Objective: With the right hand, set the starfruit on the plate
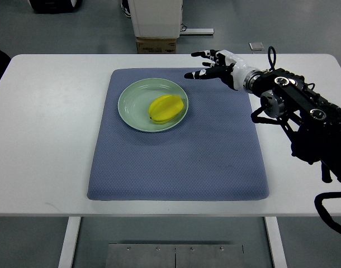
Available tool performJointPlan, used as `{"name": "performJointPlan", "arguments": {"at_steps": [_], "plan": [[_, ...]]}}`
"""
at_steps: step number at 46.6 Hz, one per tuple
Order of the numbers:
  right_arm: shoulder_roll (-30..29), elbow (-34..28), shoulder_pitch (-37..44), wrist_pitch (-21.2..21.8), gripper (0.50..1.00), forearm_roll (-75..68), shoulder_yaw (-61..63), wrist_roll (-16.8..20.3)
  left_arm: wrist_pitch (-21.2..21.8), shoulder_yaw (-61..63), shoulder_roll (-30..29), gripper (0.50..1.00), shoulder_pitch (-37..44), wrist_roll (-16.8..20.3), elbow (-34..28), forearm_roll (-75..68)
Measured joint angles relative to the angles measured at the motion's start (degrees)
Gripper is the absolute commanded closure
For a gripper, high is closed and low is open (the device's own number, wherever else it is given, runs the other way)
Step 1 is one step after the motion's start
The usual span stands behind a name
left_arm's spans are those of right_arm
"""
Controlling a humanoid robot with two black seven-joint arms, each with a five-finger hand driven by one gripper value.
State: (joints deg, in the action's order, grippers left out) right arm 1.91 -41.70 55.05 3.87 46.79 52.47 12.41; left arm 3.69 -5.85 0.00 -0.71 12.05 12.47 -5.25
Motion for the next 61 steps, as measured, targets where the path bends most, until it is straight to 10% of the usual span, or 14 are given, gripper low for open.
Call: {"name": "performJointPlan", "arguments": {"at_steps": [26,41,61], "plan": [[0.7,-0.02,-6.61,-8.27,0.502,-5.96,14.69,-3.2,0.0,0.01,0.0,0.5,0.0,-0.01,0.0,0.02],[2.17,-0.28,-9.12,-8.96,0.5,-12.98,16.4,-10.25,0.0,0.01,0.0,0.5,-0.03,-0.01,0.02,0.0],[3.07,-0.32,-13.98,-8.98,0.5,-13.82,16.21,-10.79,0.0,0.0,0.0,0.5,-0.03,-0.01,0.02,0.0]]}}
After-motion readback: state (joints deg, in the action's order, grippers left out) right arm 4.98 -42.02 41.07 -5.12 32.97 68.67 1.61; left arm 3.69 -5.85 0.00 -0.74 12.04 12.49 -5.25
